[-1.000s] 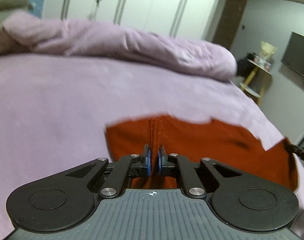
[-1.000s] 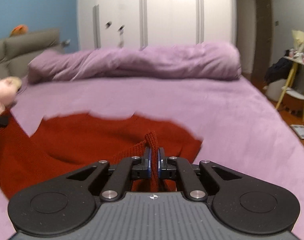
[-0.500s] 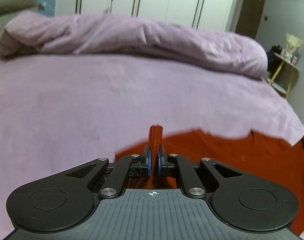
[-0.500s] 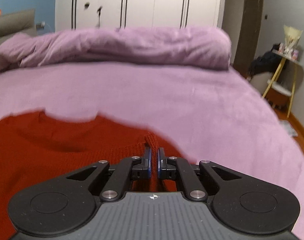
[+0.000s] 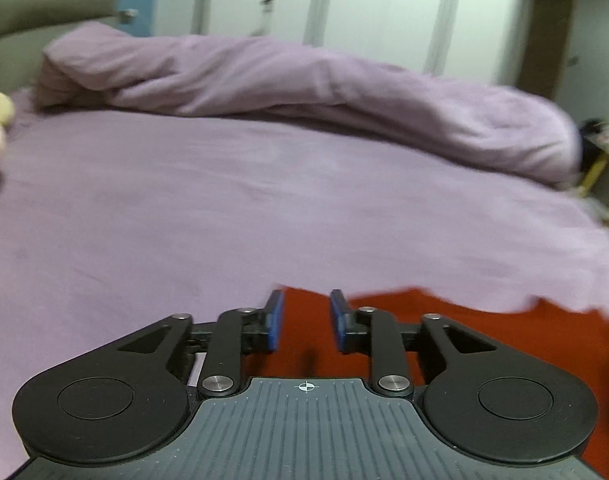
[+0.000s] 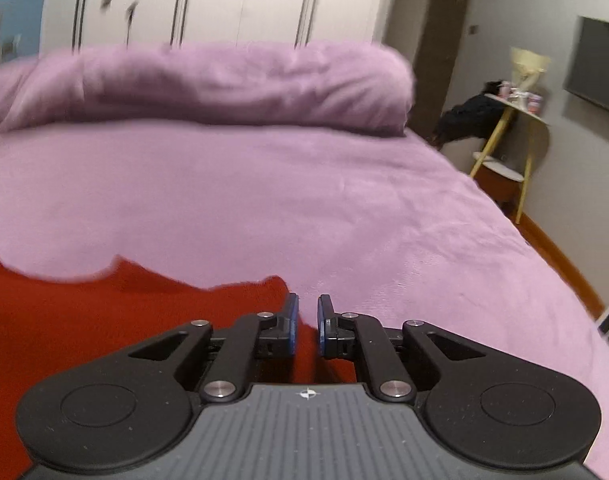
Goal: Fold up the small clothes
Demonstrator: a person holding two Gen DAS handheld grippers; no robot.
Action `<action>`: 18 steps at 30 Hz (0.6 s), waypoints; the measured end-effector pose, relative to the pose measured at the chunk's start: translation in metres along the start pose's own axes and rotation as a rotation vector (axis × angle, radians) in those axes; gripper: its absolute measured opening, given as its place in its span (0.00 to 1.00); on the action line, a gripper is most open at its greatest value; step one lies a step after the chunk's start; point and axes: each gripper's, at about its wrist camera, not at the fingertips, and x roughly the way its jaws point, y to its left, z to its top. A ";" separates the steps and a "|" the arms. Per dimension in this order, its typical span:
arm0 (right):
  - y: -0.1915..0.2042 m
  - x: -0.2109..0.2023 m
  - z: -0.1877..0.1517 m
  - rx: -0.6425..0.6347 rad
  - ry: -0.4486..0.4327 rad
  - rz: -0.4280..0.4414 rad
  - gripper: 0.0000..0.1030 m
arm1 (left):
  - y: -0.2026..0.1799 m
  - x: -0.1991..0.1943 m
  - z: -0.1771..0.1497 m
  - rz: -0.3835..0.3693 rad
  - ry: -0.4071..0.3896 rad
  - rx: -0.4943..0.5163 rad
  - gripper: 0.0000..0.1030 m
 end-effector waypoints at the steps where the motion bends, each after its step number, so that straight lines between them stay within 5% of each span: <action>1: 0.006 -0.014 -0.004 0.035 -0.033 0.061 0.11 | -0.008 -0.004 -0.008 -0.065 0.004 -0.015 0.43; 5: 0.059 -0.046 -0.020 0.135 -0.034 0.514 0.11 | -0.041 0.015 -0.032 -0.111 0.031 -0.034 0.46; 7: 0.085 -0.038 -0.029 0.173 0.031 0.649 0.11 | -0.047 0.034 -0.042 -0.075 0.064 -0.073 0.46; 10: 0.089 -0.018 -0.036 0.191 0.068 0.654 0.02 | -0.048 0.047 -0.045 -0.034 0.039 -0.039 0.46; 12: 0.066 -0.009 -0.032 0.203 0.044 0.581 0.02 | -0.043 0.052 -0.042 -0.014 0.023 0.007 0.45; 15: 0.006 0.011 -0.033 0.238 0.048 0.384 0.00 | -0.021 0.055 -0.045 0.001 0.017 -0.024 0.35; 18: -0.064 0.020 -0.041 0.476 0.040 0.348 0.00 | -0.002 0.057 -0.043 -0.026 0.011 -0.086 0.20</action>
